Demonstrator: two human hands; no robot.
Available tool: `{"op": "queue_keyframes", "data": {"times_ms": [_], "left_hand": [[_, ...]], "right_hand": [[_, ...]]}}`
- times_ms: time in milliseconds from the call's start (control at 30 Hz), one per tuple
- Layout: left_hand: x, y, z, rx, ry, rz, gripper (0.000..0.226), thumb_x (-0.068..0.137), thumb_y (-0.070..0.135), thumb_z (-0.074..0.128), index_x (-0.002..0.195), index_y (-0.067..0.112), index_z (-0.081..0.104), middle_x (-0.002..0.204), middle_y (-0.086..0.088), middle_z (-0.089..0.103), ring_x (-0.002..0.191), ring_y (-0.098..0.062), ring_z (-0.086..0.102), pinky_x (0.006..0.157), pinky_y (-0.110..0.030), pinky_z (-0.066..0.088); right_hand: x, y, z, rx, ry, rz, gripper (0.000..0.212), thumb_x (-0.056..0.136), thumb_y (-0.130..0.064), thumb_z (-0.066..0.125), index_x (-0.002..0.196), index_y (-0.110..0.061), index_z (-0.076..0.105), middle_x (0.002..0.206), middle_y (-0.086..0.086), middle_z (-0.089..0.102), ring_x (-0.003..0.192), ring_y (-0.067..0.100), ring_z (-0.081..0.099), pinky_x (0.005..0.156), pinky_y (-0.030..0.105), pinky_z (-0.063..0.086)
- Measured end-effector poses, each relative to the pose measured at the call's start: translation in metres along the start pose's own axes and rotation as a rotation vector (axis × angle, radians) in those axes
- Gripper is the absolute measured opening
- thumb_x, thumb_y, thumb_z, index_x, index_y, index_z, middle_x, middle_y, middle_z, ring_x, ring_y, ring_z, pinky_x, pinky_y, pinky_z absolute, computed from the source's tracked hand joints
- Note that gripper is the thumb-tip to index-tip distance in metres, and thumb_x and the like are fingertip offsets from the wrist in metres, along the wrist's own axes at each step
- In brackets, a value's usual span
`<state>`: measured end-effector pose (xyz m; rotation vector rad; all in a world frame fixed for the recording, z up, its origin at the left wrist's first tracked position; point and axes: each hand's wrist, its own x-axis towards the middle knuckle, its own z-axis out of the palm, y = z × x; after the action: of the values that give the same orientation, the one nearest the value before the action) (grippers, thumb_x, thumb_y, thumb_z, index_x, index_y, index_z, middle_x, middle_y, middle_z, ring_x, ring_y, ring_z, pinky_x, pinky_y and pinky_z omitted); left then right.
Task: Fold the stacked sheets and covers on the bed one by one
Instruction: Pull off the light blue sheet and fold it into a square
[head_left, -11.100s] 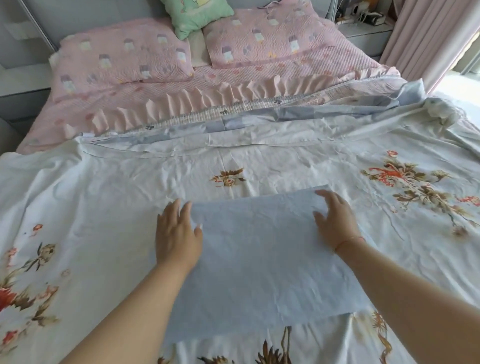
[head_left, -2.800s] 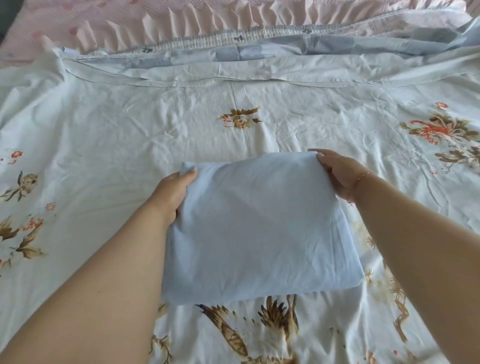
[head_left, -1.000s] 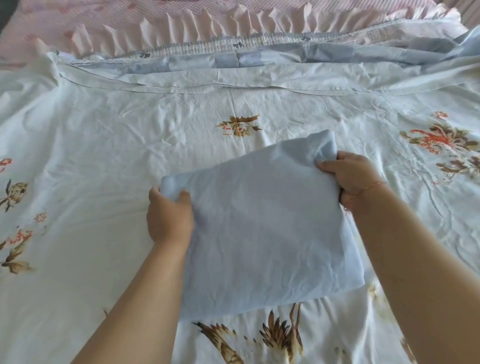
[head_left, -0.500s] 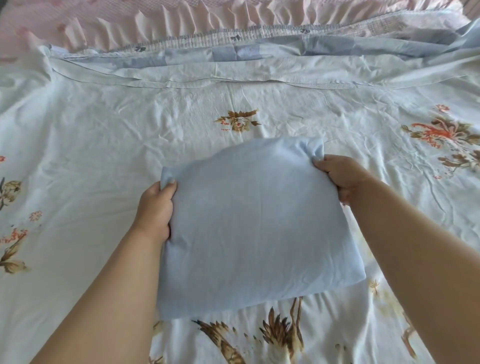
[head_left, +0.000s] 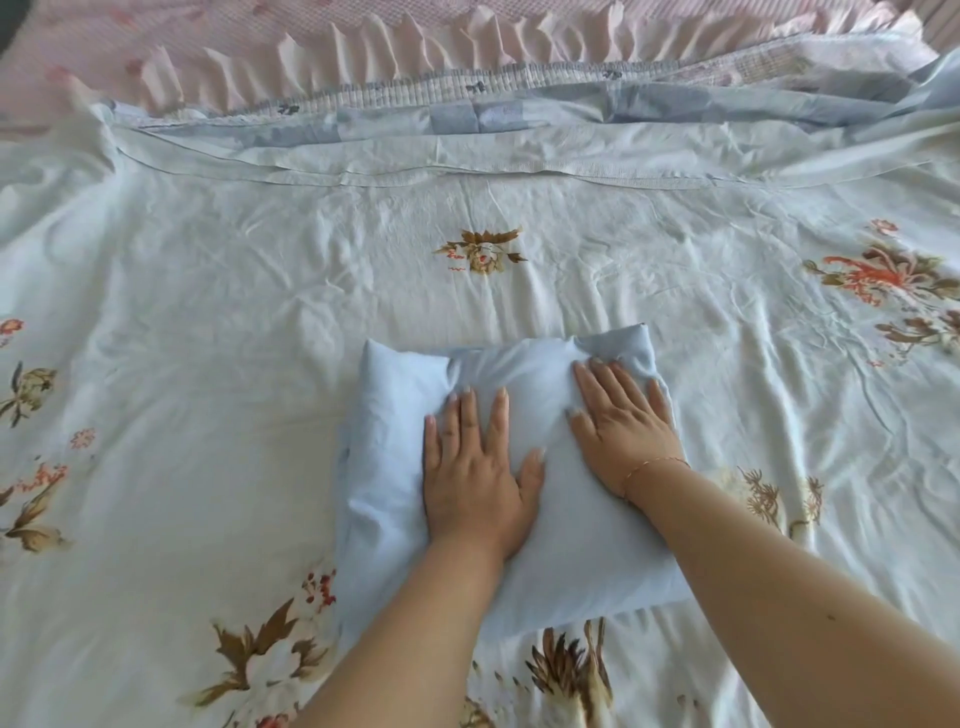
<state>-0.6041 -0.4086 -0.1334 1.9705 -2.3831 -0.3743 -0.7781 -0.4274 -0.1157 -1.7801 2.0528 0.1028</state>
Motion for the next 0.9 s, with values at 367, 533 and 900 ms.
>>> {"op": "queue_keyframes", "data": {"times_ms": [367, 533, 900], "left_hand": [[-0.008, -0.064, -0.015, -0.128, 0.015, -0.616, 0.078, 0.094, 0.061, 0.021, 0.152, 0.009, 0.016, 0.155, -0.020, 0.024, 0.141, -0.037, 0.024, 0.114, -0.050, 0.019], [0.002, -0.069, -0.034, -0.559, 0.001, -0.968, 0.082, 0.089, 0.065, 0.045, 0.126, -0.008, 0.048, 0.128, -0.029, 0.054, 0.118, -0.043, 0.053, 0.092, -0.044, 0.043], [-0.085, -0.114, -0.093, -1.294, 0.009, -1.013, 0.047, 0.080, 0.052, 0.061, 0.087, 0.006, 0.066, 0.098, -0.020, 0.070, 0.089, -0.037, 0.067, 0.090, -0.052, 0.053]], "right_hand": [[-0.018, 0.011, -0.005, 0.229, 0.168, 0.416, 0.078, 0.087, -0.070, 0.030, 0.148, -0.025, 0.017, 0.150, 0.013, 0.028, 0.138, 0.031, 0.026, 0.109, 0.044, 0.027], [-0.015, 0.015, -0.021, 0.740, 0.033, 0.643, 0.072, 0.080, -0.065, 0.055, 0.119, -0.004, 0.050, 0.102, 0.011, 0.058, 0.094, 0.031, 0.058, 0.083, 0.037, 0.047], [-0.094, -0.025, -0.048, 0.995, -0.038, 0.529, 0.050, 0.082, -0.057, 0.059, 0.097, -0.010, 0.064, 0.104, 0.017, 0.067, 0.097, 0.035, 0.063, 0.097, 0.048, 0.047]]}}
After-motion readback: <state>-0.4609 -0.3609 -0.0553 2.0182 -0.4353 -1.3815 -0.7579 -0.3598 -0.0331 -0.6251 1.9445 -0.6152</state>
